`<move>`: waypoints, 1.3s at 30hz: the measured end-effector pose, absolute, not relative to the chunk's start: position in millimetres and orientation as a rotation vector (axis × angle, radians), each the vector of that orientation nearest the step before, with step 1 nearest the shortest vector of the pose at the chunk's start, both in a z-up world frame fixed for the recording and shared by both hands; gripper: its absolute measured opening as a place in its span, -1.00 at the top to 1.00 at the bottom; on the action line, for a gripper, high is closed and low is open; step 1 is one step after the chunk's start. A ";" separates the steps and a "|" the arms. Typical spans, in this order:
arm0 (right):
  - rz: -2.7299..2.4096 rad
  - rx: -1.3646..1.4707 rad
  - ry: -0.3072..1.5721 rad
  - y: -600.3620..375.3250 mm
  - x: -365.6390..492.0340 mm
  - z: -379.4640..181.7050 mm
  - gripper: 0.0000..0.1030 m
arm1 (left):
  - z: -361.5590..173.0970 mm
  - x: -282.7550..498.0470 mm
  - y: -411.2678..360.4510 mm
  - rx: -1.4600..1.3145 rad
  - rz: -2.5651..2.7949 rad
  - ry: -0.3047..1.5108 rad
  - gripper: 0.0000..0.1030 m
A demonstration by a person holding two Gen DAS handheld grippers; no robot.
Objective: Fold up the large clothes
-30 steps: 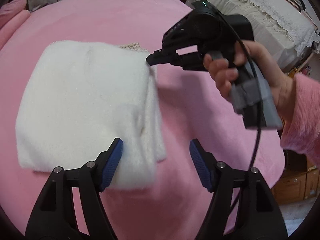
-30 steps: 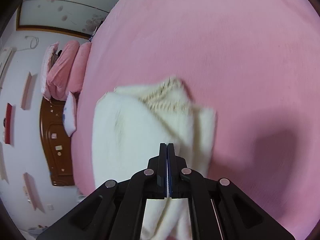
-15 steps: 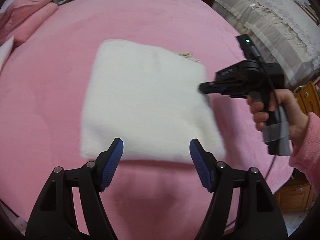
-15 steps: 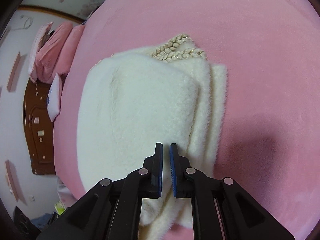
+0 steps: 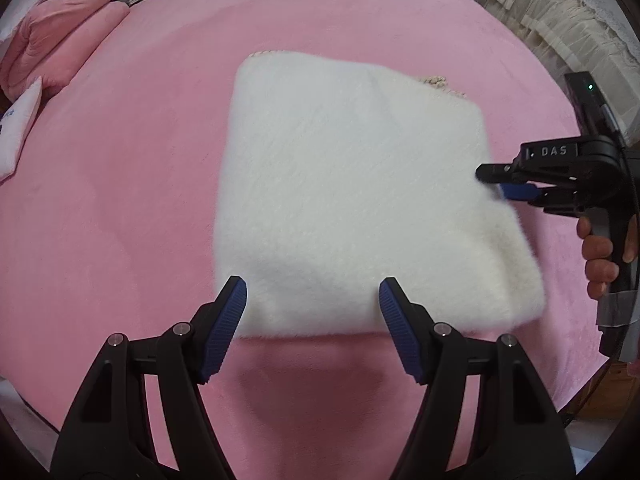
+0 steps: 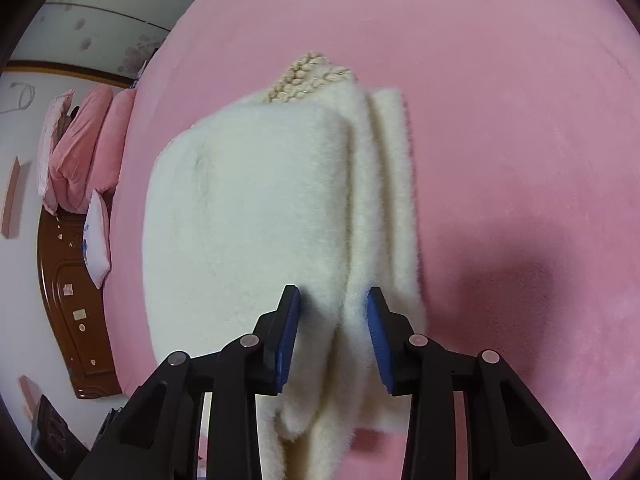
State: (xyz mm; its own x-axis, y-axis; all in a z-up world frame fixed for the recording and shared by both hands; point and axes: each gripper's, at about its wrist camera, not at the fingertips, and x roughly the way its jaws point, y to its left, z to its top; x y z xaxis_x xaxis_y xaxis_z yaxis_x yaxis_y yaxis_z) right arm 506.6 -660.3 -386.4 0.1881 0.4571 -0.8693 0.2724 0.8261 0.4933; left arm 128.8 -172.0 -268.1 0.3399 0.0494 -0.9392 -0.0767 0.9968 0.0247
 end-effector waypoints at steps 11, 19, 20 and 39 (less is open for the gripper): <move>0.100 0.593 1.382 -625.1 502.4 -374.5 0.37 | -280.5 124.6 -160.6 -0.084 0.143 1.267 -0.28; 0.155 0.533 1.285 -610.7 516.0 -356.6 0.69 | -282.4 133.5 -168.0 -0.081 0.154 1.223 -0.28; 0.169 0.510 1.238 -606.8 515.6 -344.0 0.71 | -281.7 132.8 -167.8 -0.102 0.153 1.220 -0.28; 0.094 0.594 1.294 -594.6 488.8 -305.9 0.66 | -282.5 123.6 -150.7 -0.232 0.132 1.253 -0.28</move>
